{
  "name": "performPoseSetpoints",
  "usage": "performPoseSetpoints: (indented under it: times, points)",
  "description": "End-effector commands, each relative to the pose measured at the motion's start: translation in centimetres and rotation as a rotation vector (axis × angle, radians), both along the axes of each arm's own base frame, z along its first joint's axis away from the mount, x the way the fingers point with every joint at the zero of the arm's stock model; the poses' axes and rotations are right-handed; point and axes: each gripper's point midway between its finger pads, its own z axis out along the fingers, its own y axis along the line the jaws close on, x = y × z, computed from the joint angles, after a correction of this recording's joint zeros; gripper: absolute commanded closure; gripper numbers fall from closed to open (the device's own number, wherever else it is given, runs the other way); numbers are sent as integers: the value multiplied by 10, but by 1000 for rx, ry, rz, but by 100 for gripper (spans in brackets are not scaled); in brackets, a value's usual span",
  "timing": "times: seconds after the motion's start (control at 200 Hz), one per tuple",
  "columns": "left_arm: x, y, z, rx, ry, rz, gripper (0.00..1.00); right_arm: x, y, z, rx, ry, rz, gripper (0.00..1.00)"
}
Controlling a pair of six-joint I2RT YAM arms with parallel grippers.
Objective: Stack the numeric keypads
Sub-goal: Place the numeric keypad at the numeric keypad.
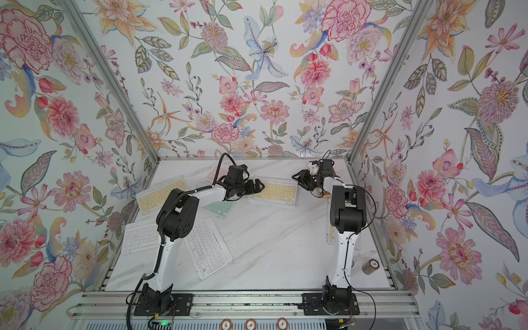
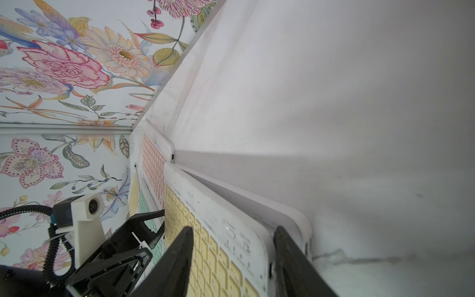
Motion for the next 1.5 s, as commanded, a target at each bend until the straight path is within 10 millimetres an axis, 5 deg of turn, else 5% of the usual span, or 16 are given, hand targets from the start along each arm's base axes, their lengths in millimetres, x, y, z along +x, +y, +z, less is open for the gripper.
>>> performPoseSetpoints:
  times: [0.0,0.31,0.53,0.891,1.086,1.496]
  points:
    - [-2,-14,39,-23,-63,-37,1,6,-4,1,-20,-16,3,44]
    - [-4,-12,43,-13,-67,-41,1,4,-10,8,-66,-30,-8,26]
    - [-8,-6,45,18,-71,-45,0,-13,-14,14,-134,-31,-26,0]
    - [-15,-1,41,43,-63,-52,1,-62,11,-18,-309,61,12,1]
    - [-17,8,40,75,-67,-41,1,-73,20,-27,-356,84,29,1]
    - [-25,24,47,107,-81,-28,1,-85,17,-14,-360,68,22,1]
